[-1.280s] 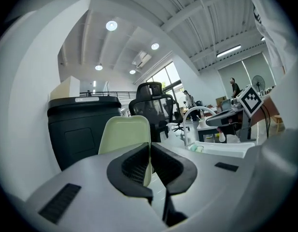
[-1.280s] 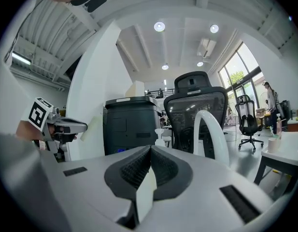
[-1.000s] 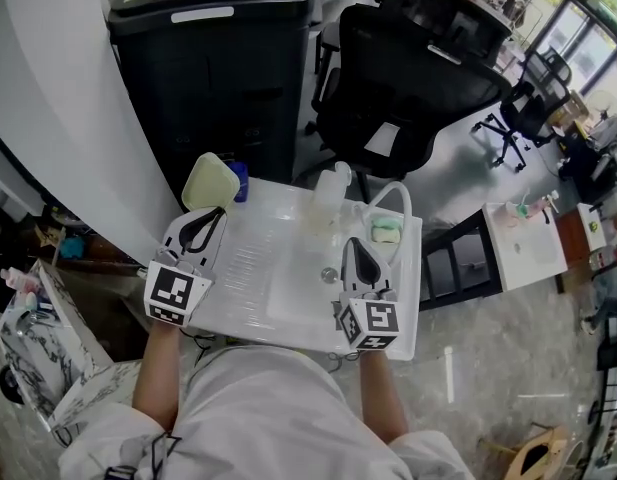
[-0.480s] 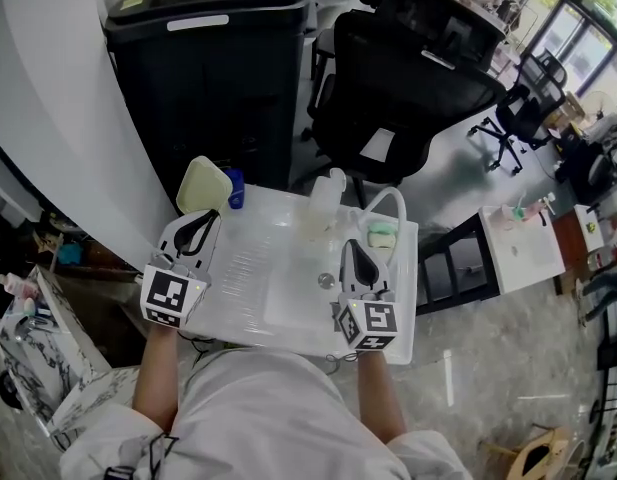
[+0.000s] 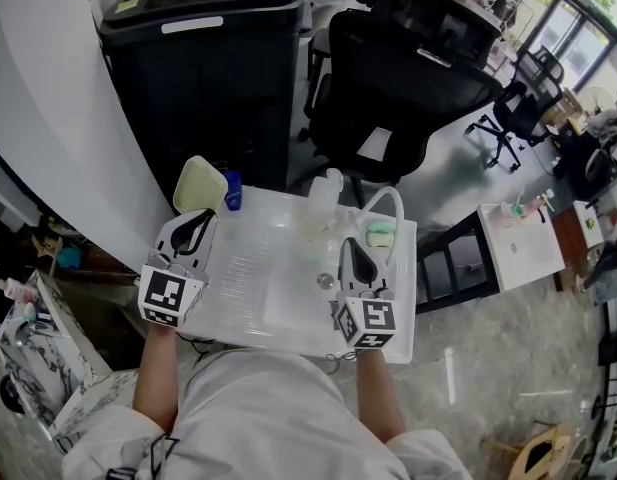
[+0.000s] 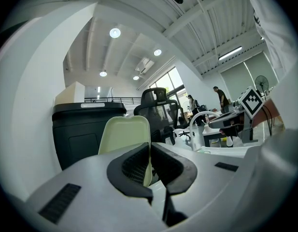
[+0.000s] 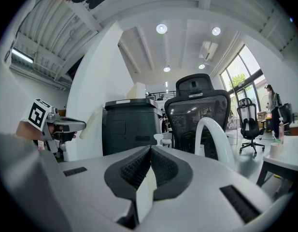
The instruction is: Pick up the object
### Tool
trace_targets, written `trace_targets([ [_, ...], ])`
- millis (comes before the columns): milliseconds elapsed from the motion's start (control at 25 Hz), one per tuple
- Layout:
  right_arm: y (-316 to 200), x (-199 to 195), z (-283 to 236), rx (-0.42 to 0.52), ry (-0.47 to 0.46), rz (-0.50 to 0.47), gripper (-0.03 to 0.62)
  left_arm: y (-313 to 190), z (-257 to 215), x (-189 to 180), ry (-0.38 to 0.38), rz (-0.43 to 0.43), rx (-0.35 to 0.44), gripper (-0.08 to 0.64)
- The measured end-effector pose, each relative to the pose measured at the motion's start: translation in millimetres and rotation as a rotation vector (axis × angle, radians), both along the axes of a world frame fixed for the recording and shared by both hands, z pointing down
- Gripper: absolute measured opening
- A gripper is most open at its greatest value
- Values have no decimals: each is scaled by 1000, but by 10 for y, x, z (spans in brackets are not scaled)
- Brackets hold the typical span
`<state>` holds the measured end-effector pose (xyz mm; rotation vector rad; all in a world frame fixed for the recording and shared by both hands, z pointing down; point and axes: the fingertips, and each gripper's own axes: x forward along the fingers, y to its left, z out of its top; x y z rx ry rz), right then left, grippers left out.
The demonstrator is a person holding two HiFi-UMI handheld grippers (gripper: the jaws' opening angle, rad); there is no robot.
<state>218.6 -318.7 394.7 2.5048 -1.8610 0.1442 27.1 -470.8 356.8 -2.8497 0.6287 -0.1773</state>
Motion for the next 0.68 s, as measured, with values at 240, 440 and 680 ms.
trace_targets([
  [240, 11, 38, -31, 7, 4, 10, 6, -15, -17, 17, 1, 5, 9, 31],
  [440, 21, 59, -31, 9, 10, 15, 6, -29, -21, 40, 3, 7, 8, 31],
  [680, 6, 77, -64, 6, 16, 15, 6, -58, -42, 45, 5, 4, 7, 29],
])
